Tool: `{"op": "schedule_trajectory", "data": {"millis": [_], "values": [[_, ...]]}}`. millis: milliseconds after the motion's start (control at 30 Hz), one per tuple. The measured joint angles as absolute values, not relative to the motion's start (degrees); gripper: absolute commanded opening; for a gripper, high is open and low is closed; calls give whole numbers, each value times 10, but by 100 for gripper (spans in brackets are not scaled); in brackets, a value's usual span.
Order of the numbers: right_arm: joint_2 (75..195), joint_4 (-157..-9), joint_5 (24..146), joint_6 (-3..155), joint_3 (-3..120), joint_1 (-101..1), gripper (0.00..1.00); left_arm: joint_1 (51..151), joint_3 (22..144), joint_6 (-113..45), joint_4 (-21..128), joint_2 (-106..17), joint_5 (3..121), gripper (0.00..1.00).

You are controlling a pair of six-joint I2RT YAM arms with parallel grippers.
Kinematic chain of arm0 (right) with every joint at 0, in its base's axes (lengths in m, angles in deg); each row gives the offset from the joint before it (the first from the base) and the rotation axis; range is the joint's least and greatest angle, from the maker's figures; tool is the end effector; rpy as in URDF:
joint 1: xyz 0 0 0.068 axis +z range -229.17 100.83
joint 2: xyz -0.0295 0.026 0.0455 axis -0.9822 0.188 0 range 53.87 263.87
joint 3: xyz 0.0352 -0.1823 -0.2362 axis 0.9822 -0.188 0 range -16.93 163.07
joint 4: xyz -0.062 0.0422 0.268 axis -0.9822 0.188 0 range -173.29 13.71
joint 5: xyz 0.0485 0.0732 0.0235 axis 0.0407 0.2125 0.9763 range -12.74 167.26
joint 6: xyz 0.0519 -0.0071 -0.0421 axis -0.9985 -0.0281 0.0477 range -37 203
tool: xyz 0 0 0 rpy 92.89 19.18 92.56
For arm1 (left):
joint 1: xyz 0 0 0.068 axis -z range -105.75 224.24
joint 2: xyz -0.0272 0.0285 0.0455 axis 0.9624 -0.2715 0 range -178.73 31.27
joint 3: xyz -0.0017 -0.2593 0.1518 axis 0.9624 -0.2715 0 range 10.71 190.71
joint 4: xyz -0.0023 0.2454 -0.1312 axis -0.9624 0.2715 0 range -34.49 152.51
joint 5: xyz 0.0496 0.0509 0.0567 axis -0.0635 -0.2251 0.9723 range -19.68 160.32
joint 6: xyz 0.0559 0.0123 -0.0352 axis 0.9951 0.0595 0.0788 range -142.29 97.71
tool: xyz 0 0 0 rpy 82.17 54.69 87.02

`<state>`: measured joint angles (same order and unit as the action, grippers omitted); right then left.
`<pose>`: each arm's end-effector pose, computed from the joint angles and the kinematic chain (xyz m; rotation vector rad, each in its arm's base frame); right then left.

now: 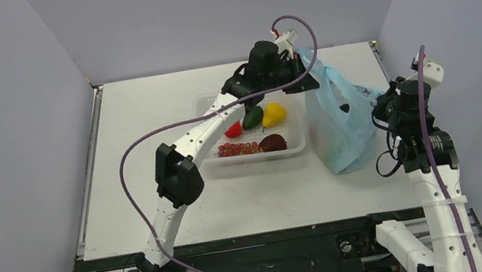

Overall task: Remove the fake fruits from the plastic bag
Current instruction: Adjust the plastic bag at the center of the board.

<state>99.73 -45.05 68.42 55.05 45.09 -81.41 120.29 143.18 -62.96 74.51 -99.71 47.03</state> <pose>0.1694 -0.0149 0.4064 0.6063 1.8577 0.1453 0.3947 -0.4398 0.3641 0.4129 2.0701 -1.3631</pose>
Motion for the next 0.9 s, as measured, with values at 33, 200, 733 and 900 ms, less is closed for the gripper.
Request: {"op": "schedule_trajectory", "data": {"millis": [33, 200, 733, 900], "values": [[1007, -445, 680, 550, 457, -814, 0, 1203, 1436, -625, 750, -1000, 469, 0], [994, -423, 706, 539, 423, -815, 30, 1203, 1388, -602, 760, -986, 462, 0], [904, -278, 840, 542, 367, -737, 57, 1203, 1169, -526, 804, -797, 445, 94], [933, -261, 842, 562, 414, -700, 59, 1202, 1087, -556, 758, -709, 403, 97]]}}
